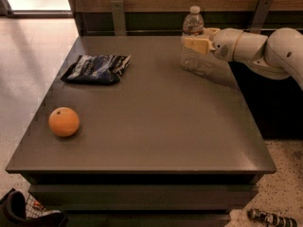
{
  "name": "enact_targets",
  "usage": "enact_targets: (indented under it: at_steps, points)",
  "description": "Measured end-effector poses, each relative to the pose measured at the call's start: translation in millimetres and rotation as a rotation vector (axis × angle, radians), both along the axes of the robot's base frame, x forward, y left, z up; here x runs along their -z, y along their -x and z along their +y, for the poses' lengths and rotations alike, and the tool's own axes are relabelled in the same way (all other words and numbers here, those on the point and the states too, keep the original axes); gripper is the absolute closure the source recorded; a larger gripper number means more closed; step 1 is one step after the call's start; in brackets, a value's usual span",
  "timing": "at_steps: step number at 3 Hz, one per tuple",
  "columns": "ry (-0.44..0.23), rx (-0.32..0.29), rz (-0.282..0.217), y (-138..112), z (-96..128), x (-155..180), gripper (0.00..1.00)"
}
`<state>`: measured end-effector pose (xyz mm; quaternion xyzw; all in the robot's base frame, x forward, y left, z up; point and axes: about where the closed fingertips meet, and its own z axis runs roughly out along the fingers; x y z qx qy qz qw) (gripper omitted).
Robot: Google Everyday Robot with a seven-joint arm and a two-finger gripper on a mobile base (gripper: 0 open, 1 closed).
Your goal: Move water bottle near orange
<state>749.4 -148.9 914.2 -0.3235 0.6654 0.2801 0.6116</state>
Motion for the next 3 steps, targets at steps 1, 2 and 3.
enact_targets:
  at_steps: [1, 2, 3]
  points:
    - [-0.001, -0.005, 0.001, -0.3, 3.3, 0.3, 0.88]
    - [-0.001, -0.009, 0.001, -0.6, 6.5, 0.5, 1.00]
    - [-0.005, -0.015, -0.006, 10.9, 15.1, -4.8, 1.00]
